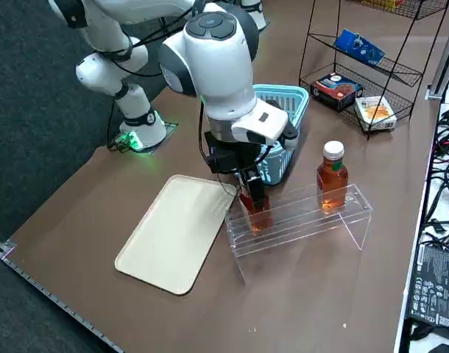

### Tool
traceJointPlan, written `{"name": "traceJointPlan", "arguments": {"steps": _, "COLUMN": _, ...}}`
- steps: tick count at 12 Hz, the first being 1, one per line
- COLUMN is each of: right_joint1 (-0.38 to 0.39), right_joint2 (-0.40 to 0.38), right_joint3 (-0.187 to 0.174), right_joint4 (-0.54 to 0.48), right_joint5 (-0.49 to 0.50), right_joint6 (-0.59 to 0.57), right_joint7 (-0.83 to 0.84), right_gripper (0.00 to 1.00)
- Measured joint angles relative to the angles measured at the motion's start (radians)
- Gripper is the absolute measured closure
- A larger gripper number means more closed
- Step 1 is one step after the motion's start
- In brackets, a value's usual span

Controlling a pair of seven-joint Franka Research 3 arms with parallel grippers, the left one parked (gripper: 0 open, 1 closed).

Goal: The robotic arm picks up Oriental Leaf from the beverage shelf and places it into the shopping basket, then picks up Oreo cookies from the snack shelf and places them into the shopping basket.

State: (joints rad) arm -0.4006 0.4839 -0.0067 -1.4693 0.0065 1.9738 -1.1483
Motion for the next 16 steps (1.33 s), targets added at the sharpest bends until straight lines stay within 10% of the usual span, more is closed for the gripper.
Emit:
{"name": "traceJointPlan", "arguments": {"steps": 7, "right_joint1": 0.001, "right_joint2": 0.004, "right_joint3": 0.003, "right_joint4": -0.009, "right_joint5": 0.006, "right_joint6": 0.0, "right_joint7": -0.001, "right_gripper": 0.01}}
{"name": "traceJointPlan", "arguments": {"steps": 11, "right_joint1": 0.001, "right_joint2": -0.008, "right_joint3": 0.003, "right_joint4": -0.005, "right_joint5": 0.009, "right_joint6": -0.009, "right_joint7": -0.001, "right_gripper": 0.41}}
{"name": "traceJointPlan", "arguments": {"steps": 16, "right_joint1": 0.001, "right_joint2": -0.006, "right_joint3": 0.003, "right_joint4": -0.006, "right_joint5": 0.009, "right_joint6": -0.005, "right_joint7": -0.002, "right_gripper": 0.43}}
